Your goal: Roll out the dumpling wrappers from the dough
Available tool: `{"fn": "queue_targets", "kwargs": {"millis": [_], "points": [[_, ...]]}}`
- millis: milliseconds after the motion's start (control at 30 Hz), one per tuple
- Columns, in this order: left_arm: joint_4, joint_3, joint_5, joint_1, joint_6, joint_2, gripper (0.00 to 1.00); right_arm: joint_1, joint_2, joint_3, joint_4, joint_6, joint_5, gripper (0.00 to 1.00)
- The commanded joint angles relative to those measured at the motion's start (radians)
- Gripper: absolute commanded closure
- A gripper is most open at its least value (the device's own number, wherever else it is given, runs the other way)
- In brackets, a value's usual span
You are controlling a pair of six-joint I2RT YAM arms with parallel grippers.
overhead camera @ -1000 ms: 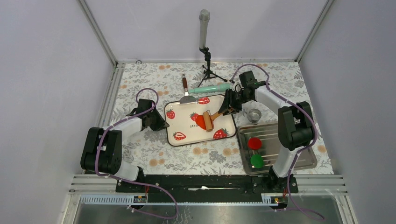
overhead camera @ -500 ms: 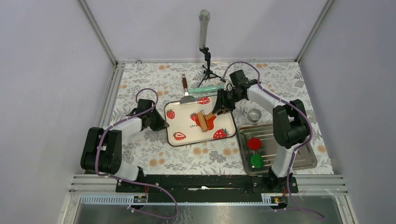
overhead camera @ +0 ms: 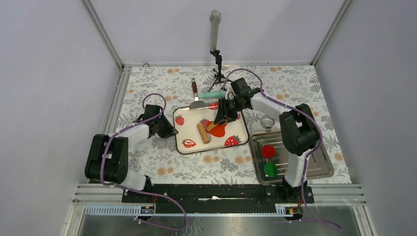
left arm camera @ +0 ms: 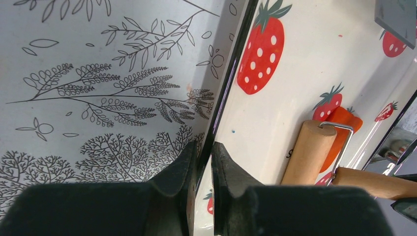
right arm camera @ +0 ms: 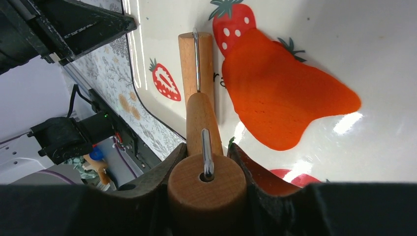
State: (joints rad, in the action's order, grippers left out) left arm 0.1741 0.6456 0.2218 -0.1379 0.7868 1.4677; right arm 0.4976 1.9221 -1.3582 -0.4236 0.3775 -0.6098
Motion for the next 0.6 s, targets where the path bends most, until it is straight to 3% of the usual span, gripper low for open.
{"fn": "queue_targets", "kwargs": {"millis": [0,233,333,467,567], "points": [[0.001,-0.017,-0.023,0.004,0.024,0.004,1.00,0.037,0.082,0.000,-0.088,-0.084,0.134,1.00],[-0.003,-0.014,-0.014,0.004,0.004,0.010,1.00,0.087,0.037,-0.190,-0.110,-0.190,-0.170,1.00],[-0.004,-0.008,-0.004,0.004,-0.006,0.022,1.00,0.096,-0.010,-0.305,-0.223,-0.352,-0.225,1.00],[-0.023,0.002,0.007,0.007,0.005,0.043,1.00,0.142,-0.020,-0.520,-0.567,-0.791,-0.067,1.00],[-0.009,0.037,0.015,0.013,0.003,0.071,1.00,0.201,-0.044,-0.565,-0.684,-1.002,0.175,1.00]]}}
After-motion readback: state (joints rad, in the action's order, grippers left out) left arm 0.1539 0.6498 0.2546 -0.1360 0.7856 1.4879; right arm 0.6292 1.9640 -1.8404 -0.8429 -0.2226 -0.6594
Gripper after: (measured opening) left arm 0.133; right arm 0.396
